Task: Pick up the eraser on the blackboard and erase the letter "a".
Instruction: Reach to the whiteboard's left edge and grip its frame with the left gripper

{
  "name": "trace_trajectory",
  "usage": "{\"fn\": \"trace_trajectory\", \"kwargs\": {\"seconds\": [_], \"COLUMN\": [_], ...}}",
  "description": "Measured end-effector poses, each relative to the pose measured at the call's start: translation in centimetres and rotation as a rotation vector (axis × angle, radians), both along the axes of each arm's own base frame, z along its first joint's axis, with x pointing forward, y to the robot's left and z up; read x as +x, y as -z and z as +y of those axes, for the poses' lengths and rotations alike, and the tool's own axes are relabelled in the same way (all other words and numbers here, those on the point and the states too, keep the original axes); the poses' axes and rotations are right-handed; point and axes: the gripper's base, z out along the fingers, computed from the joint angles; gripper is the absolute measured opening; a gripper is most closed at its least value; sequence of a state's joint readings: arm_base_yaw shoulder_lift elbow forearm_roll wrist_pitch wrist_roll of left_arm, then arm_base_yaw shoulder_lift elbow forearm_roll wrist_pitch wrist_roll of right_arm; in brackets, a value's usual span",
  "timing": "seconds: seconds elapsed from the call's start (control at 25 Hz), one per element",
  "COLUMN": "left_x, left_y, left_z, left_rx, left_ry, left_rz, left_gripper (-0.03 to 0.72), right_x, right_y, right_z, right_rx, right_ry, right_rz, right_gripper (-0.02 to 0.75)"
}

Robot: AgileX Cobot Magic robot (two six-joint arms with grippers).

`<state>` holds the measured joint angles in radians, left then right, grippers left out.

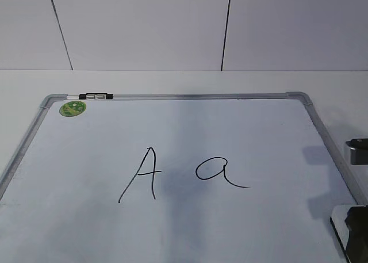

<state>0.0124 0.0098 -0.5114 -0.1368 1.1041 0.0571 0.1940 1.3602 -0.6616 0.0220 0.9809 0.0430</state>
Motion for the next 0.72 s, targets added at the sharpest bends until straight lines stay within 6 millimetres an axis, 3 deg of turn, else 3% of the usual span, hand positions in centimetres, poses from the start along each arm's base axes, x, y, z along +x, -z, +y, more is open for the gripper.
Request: {"fn": "trace_trajectory", "kwargs": {"seconds": [0.72], "left_x": [0.0], "left_y": [0.0], "left_z": [0.0], "left_rx": [0.000], "left_ry": [0.000], "left_rz": [0.000], "left_gripper": [0.244], "right_x": [0.7], "right_y": [1.6], "right_z": [0.3], "right_rx": [0.004], "right_ry": [0.012], "right_rz": [0.056], "right_gripper": [0.634]}}
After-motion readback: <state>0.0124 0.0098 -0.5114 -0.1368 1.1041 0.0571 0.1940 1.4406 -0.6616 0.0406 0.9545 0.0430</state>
